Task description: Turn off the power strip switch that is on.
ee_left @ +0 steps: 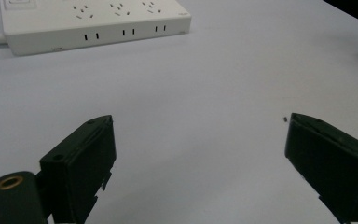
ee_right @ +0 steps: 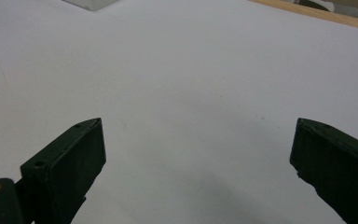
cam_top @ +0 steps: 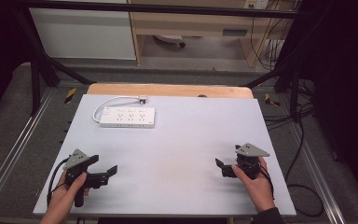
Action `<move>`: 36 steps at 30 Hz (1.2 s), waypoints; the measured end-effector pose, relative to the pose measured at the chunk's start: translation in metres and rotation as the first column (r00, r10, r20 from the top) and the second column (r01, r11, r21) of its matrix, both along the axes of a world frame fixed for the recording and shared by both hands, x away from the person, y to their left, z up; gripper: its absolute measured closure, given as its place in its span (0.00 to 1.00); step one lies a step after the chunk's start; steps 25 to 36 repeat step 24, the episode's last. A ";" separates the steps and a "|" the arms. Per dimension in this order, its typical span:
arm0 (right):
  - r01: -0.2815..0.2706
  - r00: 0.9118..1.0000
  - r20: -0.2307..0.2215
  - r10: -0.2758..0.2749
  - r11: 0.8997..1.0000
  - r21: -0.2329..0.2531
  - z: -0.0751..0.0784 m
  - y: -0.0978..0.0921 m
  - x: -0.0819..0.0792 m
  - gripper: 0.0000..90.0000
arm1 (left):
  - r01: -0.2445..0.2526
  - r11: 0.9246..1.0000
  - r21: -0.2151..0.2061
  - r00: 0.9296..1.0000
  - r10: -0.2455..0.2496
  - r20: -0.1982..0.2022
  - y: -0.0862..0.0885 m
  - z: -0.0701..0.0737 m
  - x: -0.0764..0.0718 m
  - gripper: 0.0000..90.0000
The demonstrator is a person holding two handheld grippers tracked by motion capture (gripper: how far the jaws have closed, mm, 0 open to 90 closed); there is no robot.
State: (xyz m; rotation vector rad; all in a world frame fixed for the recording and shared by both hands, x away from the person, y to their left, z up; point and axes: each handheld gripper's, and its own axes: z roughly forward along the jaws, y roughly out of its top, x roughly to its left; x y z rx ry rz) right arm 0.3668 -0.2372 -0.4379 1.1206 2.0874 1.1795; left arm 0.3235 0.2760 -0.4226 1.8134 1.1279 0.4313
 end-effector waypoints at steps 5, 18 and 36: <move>0.002 1.000 0.000 -0.002 1.000 -0.002 0.000 -0.001 0.000 0.04 | 0.005 1.000 0.022 1.000 -0.005 -0.006 -0.003 -0.005 -0.002 0.10; 0.024 1.000 -0.018 -0.024 1.000 -0.006 -0.002 -0.009 -0.008 0.04 | -0.068 0.996 0.052 0.998 0.068 0.003 0.022 -0.010 -0.001 0.09; 0.050 0.996 -0.068 -0.053 0.998 -0.040 -0.009 -0.011 -0.003 0.04 | -0.085 0.995 0.053 0.996 0.086 -0.015 0.025 -0.009 0.000 0.09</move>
